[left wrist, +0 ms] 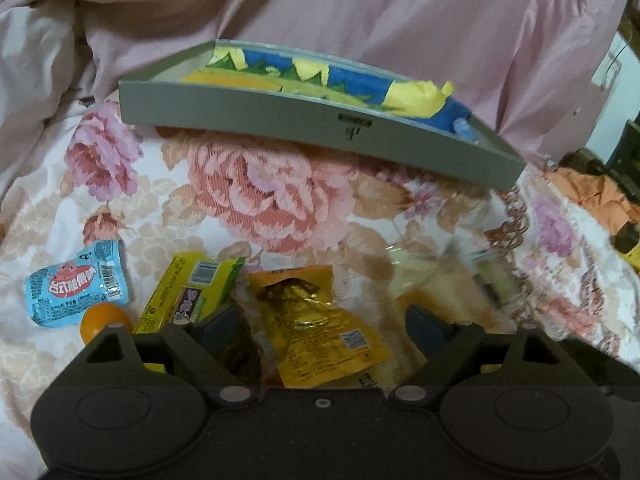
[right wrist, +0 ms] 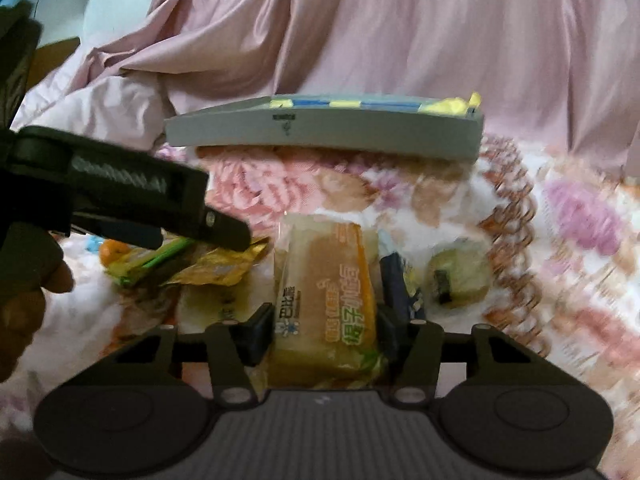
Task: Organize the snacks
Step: 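Reach the left tool to the gold foil packet while the right tool reaches the wrapped bread loaf, then close the left tool on the gold packet while the right tool grips the bread loaf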
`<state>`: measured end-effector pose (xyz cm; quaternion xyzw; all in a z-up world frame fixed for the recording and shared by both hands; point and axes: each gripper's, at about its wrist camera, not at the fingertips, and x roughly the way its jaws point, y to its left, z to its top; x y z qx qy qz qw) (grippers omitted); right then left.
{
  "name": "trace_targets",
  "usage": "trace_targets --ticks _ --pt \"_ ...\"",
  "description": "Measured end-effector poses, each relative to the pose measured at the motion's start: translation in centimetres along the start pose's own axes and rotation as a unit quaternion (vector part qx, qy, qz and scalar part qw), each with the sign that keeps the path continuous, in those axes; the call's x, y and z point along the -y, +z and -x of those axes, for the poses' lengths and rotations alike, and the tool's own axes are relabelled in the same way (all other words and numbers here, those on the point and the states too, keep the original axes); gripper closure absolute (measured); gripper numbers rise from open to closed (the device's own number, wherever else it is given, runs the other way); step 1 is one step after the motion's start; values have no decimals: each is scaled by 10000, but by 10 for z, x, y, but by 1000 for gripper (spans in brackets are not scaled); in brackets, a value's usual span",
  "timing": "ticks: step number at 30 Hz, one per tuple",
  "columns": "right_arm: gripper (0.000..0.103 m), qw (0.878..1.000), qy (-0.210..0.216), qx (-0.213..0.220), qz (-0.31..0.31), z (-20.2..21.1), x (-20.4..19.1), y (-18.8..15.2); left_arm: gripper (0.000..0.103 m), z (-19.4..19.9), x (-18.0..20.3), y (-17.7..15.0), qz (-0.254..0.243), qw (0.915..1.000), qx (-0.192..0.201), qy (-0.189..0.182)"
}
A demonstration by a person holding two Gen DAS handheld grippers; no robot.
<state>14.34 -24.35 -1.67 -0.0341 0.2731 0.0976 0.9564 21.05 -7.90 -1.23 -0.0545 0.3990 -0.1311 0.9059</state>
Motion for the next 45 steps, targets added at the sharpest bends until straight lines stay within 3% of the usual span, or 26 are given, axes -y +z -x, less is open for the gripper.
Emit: trace_targets --ticks 8,14,17,20,25,30,35,39,45 --pt "47 9996 -146 -66 -221 -4 10 0 24 -23 6 5 -185 9987 -306 368" --pt "47 9996 -95 13 -247 -3 9 -2 28 -38 5 12 12 9982 -441 414" --pt "48 9998 -2 76 -193 -2 6 -2 32 -39 0 14 206 9981 -413 410" --pt "48 9999 19 118 -43 -1 0 -2 43 -38 -5 14 314 9984 -377 283" --pt "48 9999 19 133 4 -1 -2 -3 47 -33 -2 8 327 9983 -465 154" --pt "47 9999 36 137 -19 -1 -1 -3 44 -32 -2 3 259 9983 -524 52" --pt "44 9999 86 95 -54 -2 -1 -4 29 -42 -6 6 358 9966 -748 -12" --pt "38 9997 122 -116 -170 -9 2 -6 29 -43 -4 6 351 9966 -739 45" --pt "35 9992 185 -164 -327 -11 6 -7 48 -38 -11 5 573 9957 -734 -10"
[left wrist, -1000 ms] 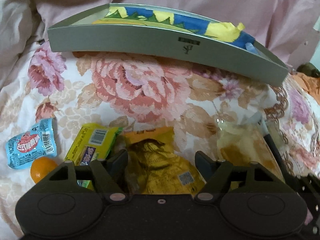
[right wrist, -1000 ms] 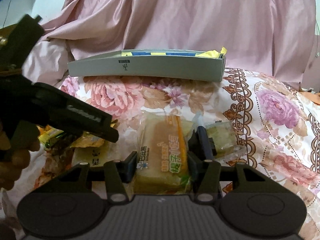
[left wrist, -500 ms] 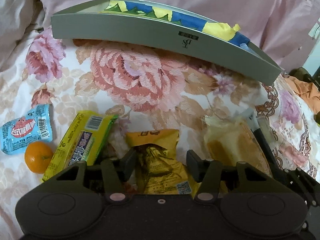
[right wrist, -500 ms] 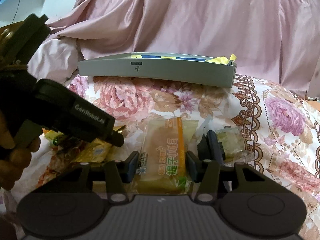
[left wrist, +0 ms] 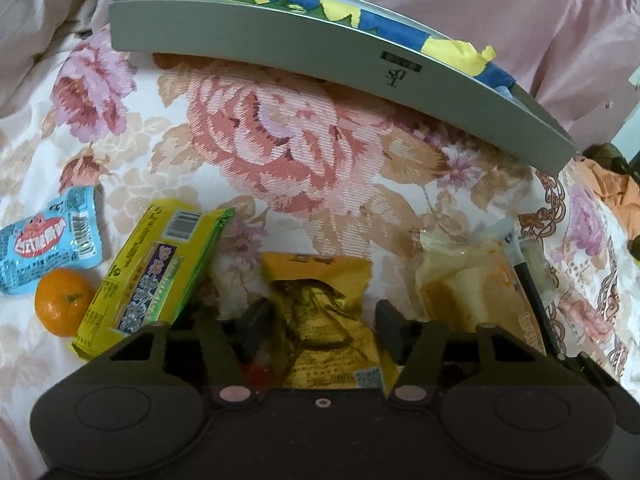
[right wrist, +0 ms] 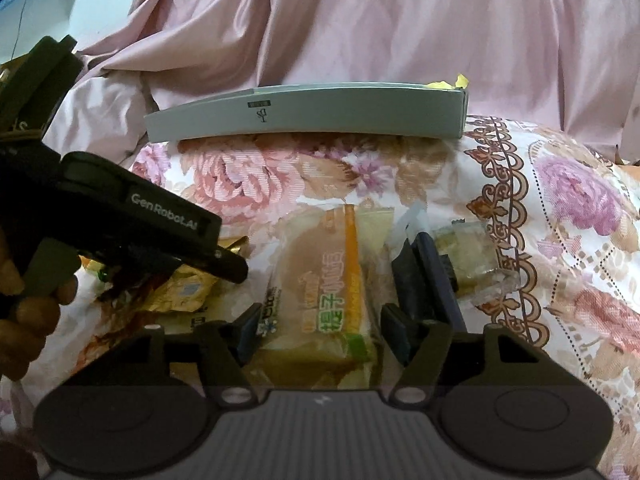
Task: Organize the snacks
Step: 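Close the left tool on the gold packet while the right tool grips the bread loaf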
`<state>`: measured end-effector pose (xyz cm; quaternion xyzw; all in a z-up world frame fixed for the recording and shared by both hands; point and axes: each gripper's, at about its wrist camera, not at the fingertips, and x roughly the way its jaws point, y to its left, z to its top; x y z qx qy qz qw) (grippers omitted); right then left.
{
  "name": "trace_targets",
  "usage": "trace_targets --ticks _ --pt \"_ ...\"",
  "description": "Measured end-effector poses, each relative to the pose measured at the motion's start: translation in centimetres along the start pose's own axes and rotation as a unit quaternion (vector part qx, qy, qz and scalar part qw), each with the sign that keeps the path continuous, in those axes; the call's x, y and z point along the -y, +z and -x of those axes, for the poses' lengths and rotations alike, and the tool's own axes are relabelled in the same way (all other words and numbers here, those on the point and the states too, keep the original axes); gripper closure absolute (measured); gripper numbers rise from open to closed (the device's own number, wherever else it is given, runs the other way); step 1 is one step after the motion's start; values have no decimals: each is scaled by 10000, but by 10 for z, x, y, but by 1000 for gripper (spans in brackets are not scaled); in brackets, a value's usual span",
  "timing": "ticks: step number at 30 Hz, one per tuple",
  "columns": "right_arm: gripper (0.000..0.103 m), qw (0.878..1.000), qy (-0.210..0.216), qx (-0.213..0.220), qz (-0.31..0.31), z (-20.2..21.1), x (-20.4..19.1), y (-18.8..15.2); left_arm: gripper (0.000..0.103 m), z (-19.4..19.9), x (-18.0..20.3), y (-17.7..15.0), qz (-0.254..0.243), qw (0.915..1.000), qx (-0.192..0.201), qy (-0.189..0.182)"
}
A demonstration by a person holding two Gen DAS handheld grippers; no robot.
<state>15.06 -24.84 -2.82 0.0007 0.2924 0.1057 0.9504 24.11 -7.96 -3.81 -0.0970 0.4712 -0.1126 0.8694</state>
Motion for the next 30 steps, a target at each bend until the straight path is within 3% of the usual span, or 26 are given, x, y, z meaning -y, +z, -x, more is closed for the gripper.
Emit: trace_targets --ticks 6,19,25,30 --pt "45 9996 -108 -5 246 0 -7 -1 53 6 -4 -4 195 9998 -1 -69" --pt "48 9893 -487 345 1329 8 -35 -6 55 36 4 -17 -50 9993 364 51" --pt "48 9775 -724 771 1823 19 -46 -6 55 56 7 -12 40 9978 660 15" --pt "48 9714 -785 1367 1776 38 -46 4 55 78 12 5 141 9946 1018 -122"
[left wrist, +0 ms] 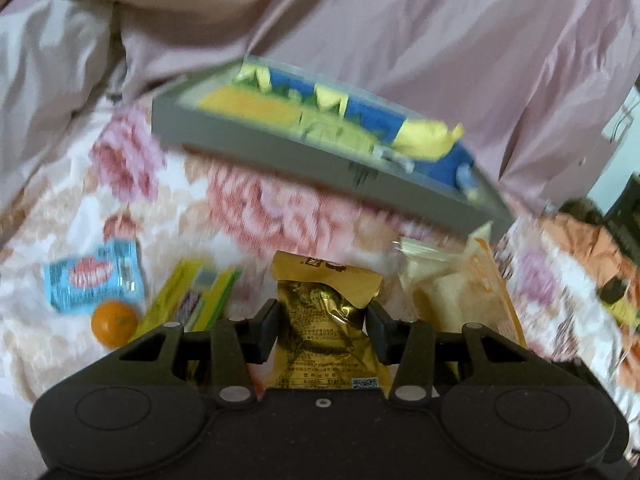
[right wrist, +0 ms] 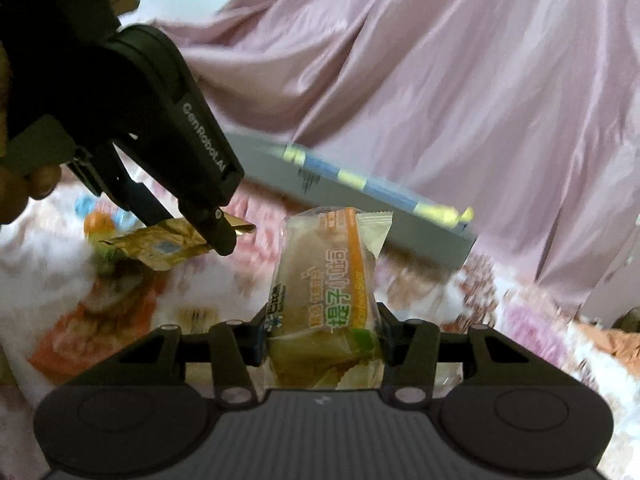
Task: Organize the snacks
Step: 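Close the left tool on the gold packet while the right tool grips the bread loaf, then carry both snacks into the grey box and open both tools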
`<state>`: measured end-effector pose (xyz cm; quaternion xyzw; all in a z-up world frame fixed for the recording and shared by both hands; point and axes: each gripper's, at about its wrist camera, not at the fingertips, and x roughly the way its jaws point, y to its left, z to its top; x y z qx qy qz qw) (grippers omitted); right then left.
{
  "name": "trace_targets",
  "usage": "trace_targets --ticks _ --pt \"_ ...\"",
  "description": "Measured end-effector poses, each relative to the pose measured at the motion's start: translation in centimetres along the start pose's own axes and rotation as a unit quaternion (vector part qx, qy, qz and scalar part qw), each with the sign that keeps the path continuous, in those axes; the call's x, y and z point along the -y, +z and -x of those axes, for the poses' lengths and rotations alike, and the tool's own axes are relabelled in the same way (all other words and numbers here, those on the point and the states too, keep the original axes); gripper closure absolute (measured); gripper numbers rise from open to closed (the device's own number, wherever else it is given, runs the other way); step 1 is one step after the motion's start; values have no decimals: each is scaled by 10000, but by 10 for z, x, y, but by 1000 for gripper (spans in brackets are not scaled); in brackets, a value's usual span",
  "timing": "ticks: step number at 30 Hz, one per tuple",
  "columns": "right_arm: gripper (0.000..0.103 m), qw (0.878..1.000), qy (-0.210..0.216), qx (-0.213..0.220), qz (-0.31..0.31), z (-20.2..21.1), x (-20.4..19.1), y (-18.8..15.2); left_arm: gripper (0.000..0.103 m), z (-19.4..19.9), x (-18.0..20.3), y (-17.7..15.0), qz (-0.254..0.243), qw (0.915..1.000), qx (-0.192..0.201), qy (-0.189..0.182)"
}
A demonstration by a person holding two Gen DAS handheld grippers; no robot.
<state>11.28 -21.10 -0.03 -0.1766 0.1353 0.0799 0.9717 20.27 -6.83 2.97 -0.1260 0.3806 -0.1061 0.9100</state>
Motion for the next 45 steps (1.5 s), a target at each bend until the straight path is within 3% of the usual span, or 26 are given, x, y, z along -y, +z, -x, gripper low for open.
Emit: trace_targets --ticks 7,19,24,33,45 --pt "48 9970 -231 662 -317 0 34 34 55 10 18 49 52 9983 585 -66" --pt "48 9882 -342 992 -1118 -75 108 61 55 -34 53 129 250 9927 1177 15" --pt "48 9875 -164 931 -1262 -107 124 75 55 -67 59 144 307 9931 1124 120" --pt "48 9884 9 445 -1453 -144 120 74 55 -106 49 139 291 9958 850 187" --pt "48 9872 160 -86 -1583 -161 116 67 54 -121 32 129 354 9968 643 331"
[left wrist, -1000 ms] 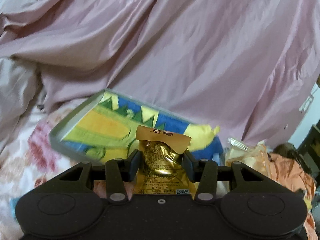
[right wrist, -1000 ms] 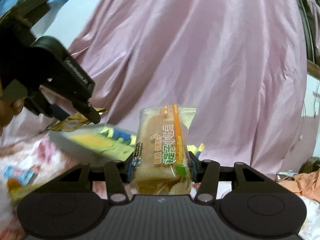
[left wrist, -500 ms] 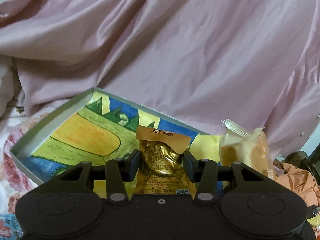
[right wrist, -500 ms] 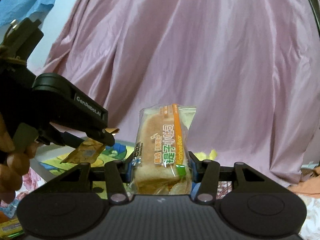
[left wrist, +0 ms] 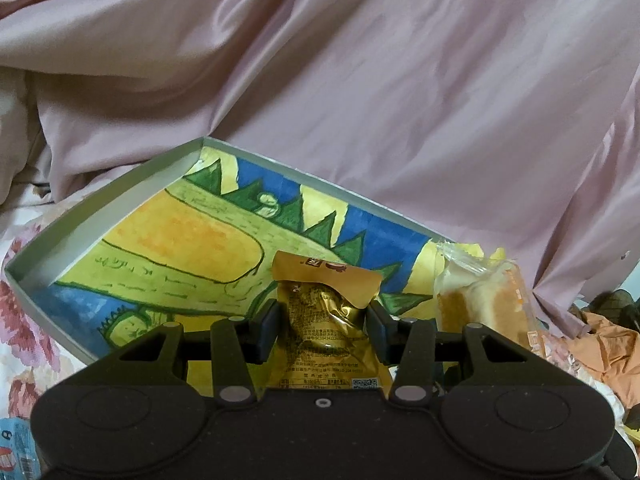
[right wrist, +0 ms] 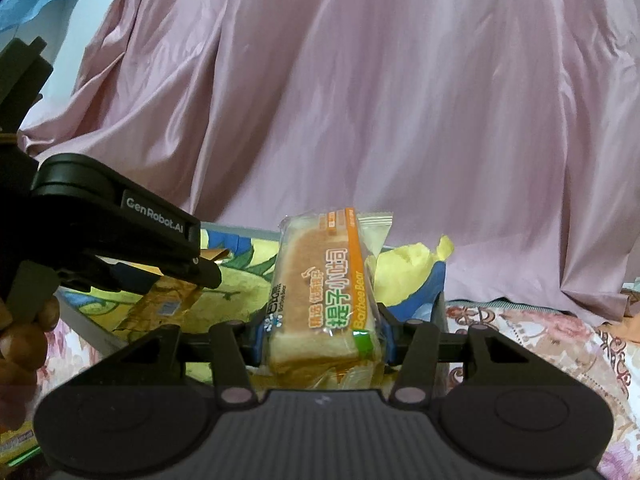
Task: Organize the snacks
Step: 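Carry both snacks into the grey box and open both tools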
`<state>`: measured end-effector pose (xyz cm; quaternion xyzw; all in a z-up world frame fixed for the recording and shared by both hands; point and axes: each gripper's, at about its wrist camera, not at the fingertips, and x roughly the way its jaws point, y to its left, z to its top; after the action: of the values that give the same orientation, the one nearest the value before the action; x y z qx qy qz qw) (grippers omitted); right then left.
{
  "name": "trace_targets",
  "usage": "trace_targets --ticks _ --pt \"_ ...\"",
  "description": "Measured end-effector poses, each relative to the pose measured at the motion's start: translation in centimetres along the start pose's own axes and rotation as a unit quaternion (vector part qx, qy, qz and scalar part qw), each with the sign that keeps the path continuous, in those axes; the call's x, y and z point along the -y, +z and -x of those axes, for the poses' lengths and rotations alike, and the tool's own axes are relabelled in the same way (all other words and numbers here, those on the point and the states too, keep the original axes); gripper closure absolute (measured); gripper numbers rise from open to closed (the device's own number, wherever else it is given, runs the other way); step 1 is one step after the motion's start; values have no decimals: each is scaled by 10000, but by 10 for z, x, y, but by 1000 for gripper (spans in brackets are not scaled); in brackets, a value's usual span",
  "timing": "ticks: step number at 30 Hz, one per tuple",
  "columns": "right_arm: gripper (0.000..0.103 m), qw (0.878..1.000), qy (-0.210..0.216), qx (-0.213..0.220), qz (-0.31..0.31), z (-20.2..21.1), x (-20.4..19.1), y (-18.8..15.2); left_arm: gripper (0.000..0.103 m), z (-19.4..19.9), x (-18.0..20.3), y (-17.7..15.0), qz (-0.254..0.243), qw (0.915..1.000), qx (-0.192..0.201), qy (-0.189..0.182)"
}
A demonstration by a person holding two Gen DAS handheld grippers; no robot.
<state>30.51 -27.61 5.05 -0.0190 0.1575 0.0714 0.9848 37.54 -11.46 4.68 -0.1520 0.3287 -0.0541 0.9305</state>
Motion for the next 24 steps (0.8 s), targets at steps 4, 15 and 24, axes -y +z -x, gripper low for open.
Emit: trace_targets --ticks 4,15,24 --pt "48 10000 3 -12 17 -1 -1 2 54 -1 -3 -1 38 10000 -82 7" --pt "30 9997 -48 231 67 18 -1 8 29 14 -5 -1 83 10000 -41 -5" --pt "5 9968 -206 757 116 72 -3 19 3 71 -16 -12 66 9985 550 -38"
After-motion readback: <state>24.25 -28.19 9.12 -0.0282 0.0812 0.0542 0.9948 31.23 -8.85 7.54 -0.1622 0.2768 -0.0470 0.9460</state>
